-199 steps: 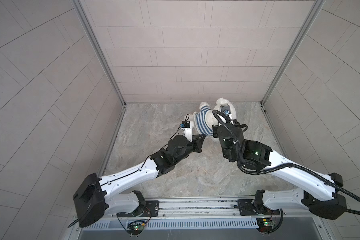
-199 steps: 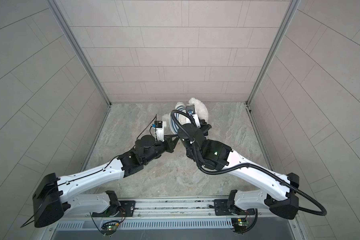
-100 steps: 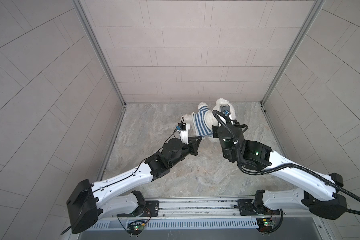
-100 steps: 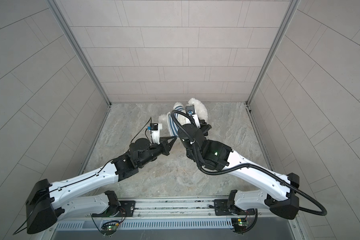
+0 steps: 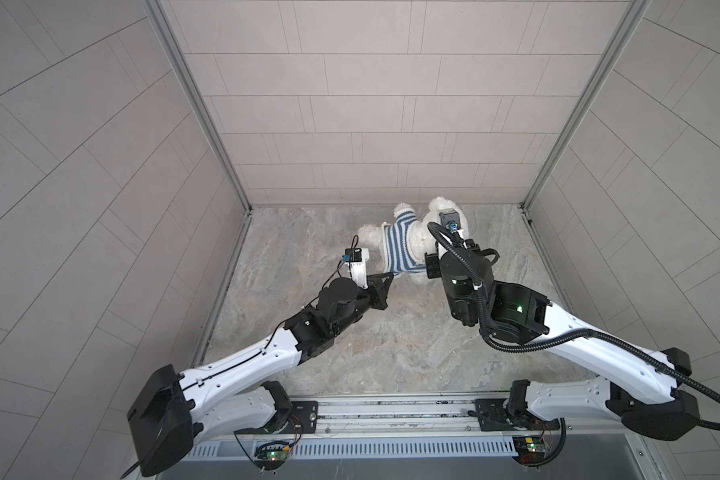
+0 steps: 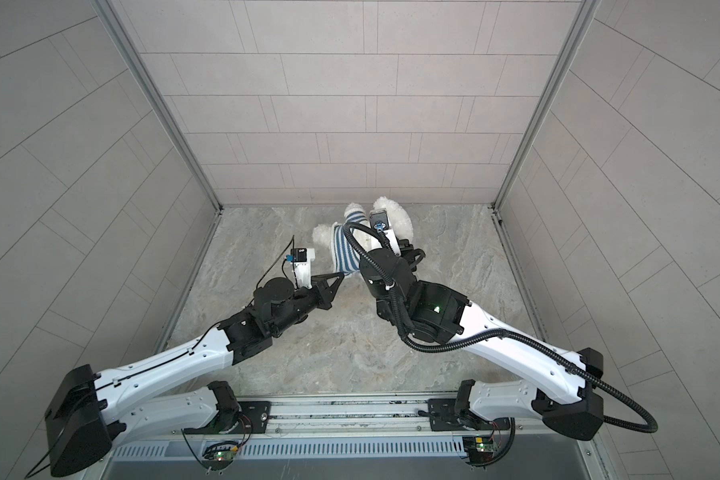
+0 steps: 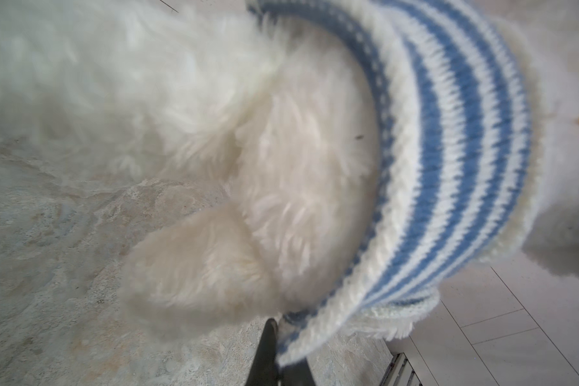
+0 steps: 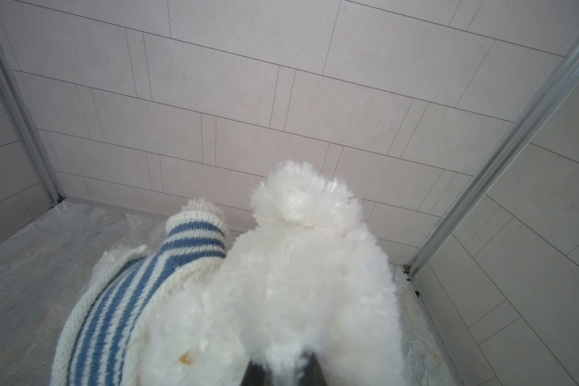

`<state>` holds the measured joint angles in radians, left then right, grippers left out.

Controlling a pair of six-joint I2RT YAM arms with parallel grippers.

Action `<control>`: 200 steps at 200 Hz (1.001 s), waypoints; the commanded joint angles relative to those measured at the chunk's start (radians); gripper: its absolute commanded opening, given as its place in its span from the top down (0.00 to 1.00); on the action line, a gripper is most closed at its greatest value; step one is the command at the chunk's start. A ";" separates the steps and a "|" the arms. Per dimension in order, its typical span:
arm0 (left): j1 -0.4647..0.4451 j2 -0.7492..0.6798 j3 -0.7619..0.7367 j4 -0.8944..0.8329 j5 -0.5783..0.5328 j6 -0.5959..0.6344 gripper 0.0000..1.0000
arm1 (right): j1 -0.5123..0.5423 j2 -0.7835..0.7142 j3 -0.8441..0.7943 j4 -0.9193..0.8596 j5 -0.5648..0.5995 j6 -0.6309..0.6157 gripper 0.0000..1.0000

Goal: Dress the teddy bear

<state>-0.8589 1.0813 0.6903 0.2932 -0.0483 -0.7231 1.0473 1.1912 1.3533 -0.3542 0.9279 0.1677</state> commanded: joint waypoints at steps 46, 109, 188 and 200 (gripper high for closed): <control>0.059 -0.024 -0.048 -0.016 0.019 -0.035 1.00 | 0.001 -0.071 0.001 0.057 0.016 -0.017 1.00; 0.058 0.015 -0.021 -0.070 -0.064 -0.112 1.00 | 0.001 -0.050 0.007 0.085 -0.029 -0.042 1.00; 0.020 -0.098 -0.002 -0.062 0.169 0.115 0.73 | 0.000 -0.095 -0.081 0.204 -0.263 -0.195 1.00; 0.021 -0.150 -0.004 -0.111 0.208 0.123 0.66 | 0.001 -0.104 -0.090 0.215 -0.294 -0.216 1.00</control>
<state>-0.8383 1.0237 0.6788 0.2592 0.0872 -0.6651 1.0470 1.1301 1.2675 -0.2192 0.7097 0.0128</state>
